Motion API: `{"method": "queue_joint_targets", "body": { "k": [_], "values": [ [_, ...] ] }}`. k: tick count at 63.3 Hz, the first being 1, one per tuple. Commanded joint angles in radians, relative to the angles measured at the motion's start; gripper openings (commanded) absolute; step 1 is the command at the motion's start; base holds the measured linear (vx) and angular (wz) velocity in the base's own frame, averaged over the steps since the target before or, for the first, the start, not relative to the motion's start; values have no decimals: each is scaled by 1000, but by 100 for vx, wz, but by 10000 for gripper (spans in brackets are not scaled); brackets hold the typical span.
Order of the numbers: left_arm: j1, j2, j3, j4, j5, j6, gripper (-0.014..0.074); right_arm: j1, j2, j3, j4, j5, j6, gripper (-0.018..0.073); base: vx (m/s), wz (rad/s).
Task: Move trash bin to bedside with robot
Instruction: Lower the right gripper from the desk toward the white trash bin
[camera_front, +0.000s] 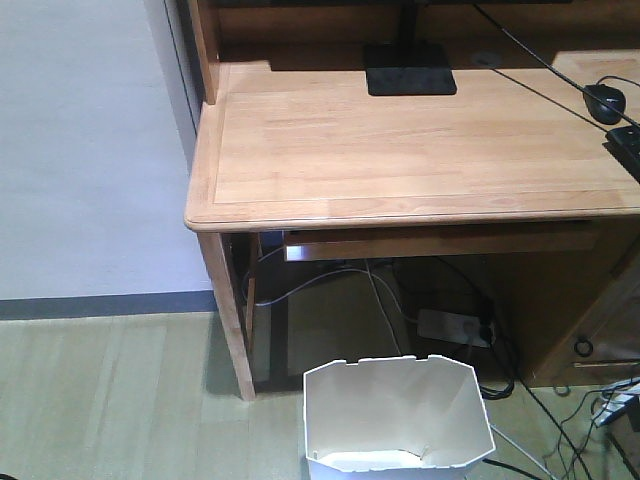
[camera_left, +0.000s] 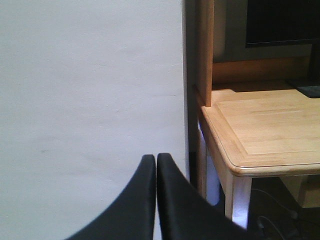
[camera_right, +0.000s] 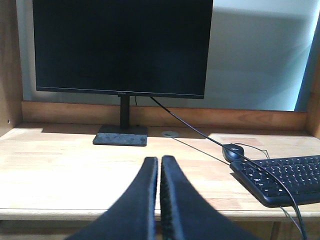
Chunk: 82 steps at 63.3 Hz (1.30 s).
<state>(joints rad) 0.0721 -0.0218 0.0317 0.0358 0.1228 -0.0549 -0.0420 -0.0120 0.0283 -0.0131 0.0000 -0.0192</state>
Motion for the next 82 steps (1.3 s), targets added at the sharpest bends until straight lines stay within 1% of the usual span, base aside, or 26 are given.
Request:
{"method": "queue_joint_targets", "body": {
  "k": [1, 13, 20, 25, 35, 52, 59, 82],
  "values": [
    [-4, -5, -24, -2, -72, -4, -6, 0, -11, 21, -9, -75, -3, -9, 0, 0],
    [-3, -5, -24, -2, -72, -4, -6, 0, -11, 8, -9, -222, -9, -9, 0, 0],
    [-3, -5, -24, -2, -72, -4, -6, 0, 1, -39, -9, -221, -9, -9, 0, 0],
    [-3, -5, -24, -2, -72, -4, -6, 0, 42, -82, -9, -202, -8, -9, 0, 0],
    [-3, -5, -24, -2, -72, -4, -6, 0, 204, -197, -9, -165, -8, -9, 0, 0],
    [-3, -5, -24, -2, -72, -4, -6, 0, 475, -378, -9, 0, -8, -9, 0, 0],
    [-3, -5, -24, -2, -72, -4, -6, 0, 536, -391, -8, 66, -8, -9, 0, 0],
    [-3, -6, -24, -2, -72, -4, -6, 0, 639, -386, -2, 101, -2, -1, 0, 0]
  ]
}}
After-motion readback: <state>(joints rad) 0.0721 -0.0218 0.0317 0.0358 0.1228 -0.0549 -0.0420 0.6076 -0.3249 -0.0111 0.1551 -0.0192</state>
